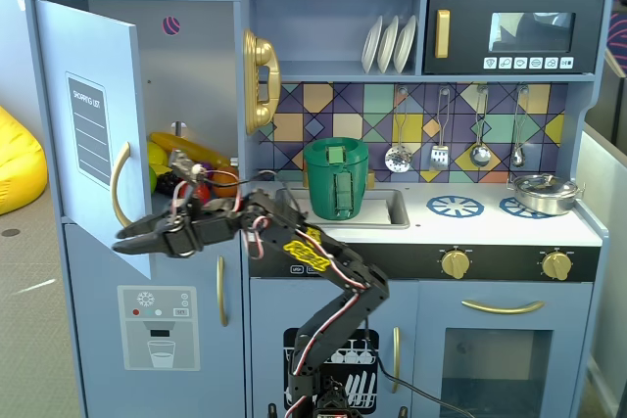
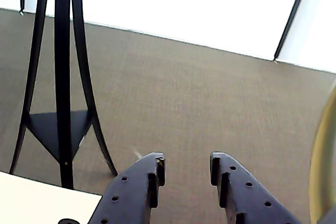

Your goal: Close the left cabinet door

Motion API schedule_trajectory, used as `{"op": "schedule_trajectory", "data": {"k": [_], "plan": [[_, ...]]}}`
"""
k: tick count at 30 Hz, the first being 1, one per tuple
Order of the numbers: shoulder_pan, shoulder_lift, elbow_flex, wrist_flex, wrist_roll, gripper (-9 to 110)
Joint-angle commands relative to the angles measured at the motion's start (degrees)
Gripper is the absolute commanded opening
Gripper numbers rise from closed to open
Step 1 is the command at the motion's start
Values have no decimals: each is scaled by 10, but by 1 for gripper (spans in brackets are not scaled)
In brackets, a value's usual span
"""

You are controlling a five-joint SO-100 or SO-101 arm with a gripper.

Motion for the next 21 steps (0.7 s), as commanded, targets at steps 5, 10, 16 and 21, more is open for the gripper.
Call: {"op": "schedule_trajectory", "data": {"k": [5, 10, 16, 21], "plan": [[4, -56, -85, -37, -11, 0], [43, -52, -84, -46, 2, 0], [89, -36, -81, -36, 17, 0], [134, -22, -70, -35, 28, 0]]}}
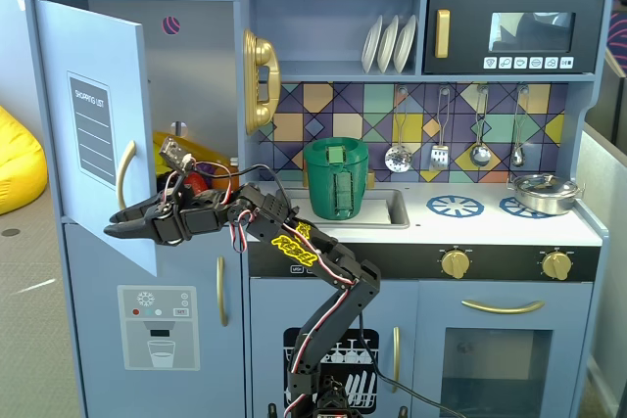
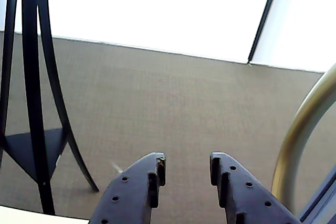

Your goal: Close the left cabinet door

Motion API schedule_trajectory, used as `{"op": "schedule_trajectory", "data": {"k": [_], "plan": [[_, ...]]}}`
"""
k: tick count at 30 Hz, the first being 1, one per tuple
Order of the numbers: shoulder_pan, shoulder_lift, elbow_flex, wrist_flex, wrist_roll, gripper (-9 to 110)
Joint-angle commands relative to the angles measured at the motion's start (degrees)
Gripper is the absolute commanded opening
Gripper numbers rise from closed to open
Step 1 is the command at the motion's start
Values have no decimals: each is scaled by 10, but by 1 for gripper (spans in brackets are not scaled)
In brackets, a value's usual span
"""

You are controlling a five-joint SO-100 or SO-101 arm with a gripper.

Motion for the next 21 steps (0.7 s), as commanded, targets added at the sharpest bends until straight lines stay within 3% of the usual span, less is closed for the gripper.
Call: {"op": "schedule_trajectory", "data": {"k": [1, 9, 21], "plan": [[50, 33, -25, -7, 11, 0], [146, 43, -25, 2, 36, 0], [374, 18, -32, -19, 65, 0]]}}
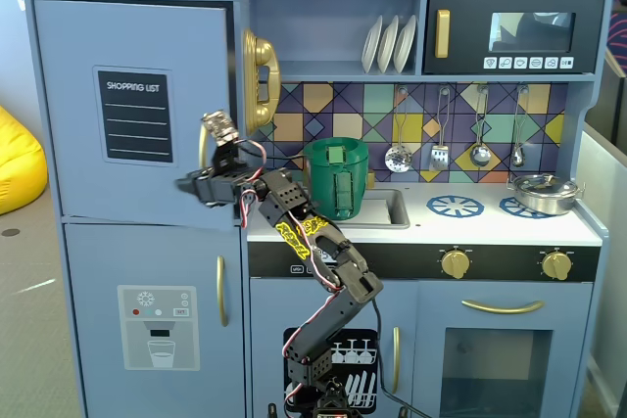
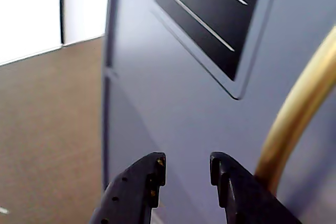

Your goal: Close the left cabinet door

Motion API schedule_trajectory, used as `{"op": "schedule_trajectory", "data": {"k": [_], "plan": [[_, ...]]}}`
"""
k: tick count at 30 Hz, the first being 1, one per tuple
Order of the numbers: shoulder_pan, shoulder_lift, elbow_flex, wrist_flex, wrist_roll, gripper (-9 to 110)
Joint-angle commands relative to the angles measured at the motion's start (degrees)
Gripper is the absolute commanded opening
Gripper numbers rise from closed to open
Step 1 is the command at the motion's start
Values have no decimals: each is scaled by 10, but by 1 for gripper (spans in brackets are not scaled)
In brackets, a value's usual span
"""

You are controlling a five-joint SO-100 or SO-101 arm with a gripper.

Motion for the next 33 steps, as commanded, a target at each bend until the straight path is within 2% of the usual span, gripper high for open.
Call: {"op": "schedule_trajectory", "data": {"k": [1, 6, 12, 18, 25, 29, 33], "plan": [[66, -6, -31, -41, 10, 0], [108, -40, -40, -116, 15, 0], [105, -40, -38, -113, 11, 0], [83, 11, -9, -35, 25, 0], [50, 171, 154, 60, 30, 0], [112, 270, 269, 98, 53, 0], [227, 362, 383, 156, 80, 0]]}}
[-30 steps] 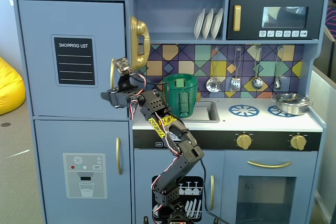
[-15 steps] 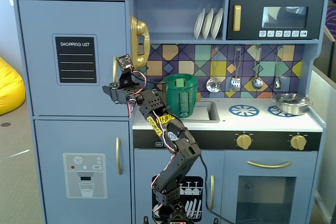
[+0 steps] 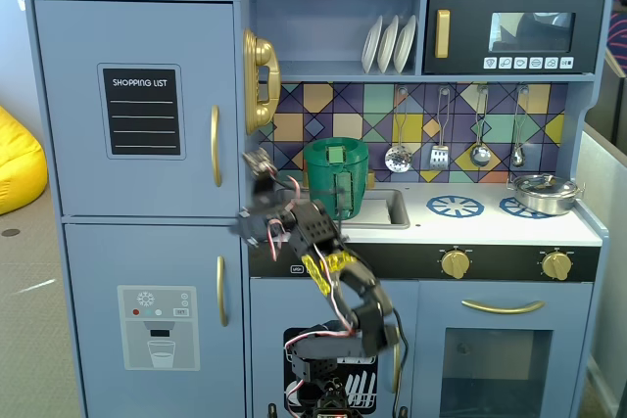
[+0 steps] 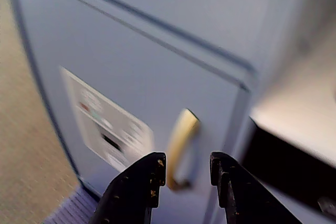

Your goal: Close the left cabinet door

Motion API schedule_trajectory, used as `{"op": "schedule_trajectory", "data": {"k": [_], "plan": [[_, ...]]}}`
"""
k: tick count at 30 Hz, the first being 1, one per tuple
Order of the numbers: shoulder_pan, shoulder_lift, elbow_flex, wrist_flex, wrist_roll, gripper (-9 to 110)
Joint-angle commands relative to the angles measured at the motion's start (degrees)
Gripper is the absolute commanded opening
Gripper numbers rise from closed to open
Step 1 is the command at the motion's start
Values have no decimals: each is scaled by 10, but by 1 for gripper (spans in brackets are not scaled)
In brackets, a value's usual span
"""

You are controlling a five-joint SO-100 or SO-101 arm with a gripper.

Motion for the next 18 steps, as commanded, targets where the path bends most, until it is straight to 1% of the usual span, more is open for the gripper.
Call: {"op": "schedule_trajectory", "data": {"k": [1, 7, 9, 14, 18], "plan": [[117, 102, 95, 54, 20, 0], [296, 193, 242, 142, 5, 0], [332, 224, 287, 166, 31, 0], [366, 276, 376, 256, 54, 0], [364, 276, 425, 268, 113, 0]]}}
